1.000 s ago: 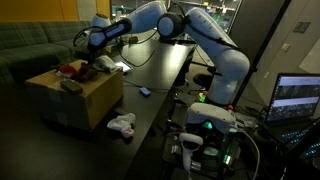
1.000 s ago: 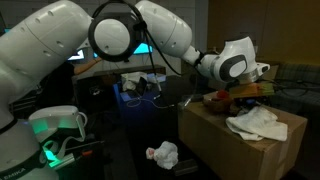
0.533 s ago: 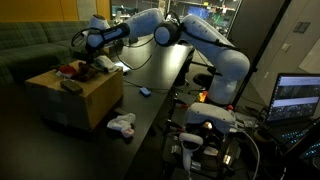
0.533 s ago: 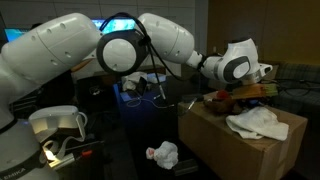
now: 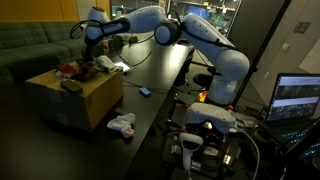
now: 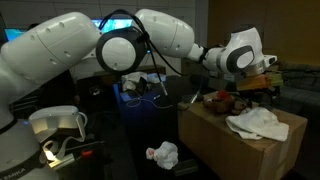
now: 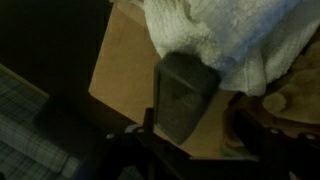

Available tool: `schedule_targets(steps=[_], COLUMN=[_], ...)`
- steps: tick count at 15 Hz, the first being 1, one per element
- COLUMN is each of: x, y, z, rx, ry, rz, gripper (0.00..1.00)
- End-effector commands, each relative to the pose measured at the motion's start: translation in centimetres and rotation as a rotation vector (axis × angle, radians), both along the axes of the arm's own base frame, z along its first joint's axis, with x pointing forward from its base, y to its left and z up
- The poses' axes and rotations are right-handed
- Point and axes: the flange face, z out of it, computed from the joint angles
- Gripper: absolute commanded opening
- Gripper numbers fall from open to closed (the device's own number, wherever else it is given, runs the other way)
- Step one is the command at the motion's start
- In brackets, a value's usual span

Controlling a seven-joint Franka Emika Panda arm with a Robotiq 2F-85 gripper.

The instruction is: Switch between all the objects on the box and on the table

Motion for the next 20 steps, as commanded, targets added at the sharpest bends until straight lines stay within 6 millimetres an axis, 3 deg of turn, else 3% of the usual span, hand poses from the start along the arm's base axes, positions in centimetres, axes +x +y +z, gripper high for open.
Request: schedule_targets(steps=[1,5,12,16,20], x=[-0.3,-1.7,-7.2,-9.8,-11.6], y=[-1.0,-2.8,-5.7,-5.8,-3.6], z=[3.5,5.1,4.4,3.3,2.6], rx=[-0.006,0.002,0.047,0.056,0.137], ry=[-0.028,0.026,0.218,0.206,0.171], rz=[-0.014,-0.043,-0.044,-0.062,-0.068], gripper=[1.0,1.0,1.0,1.0,1.0])
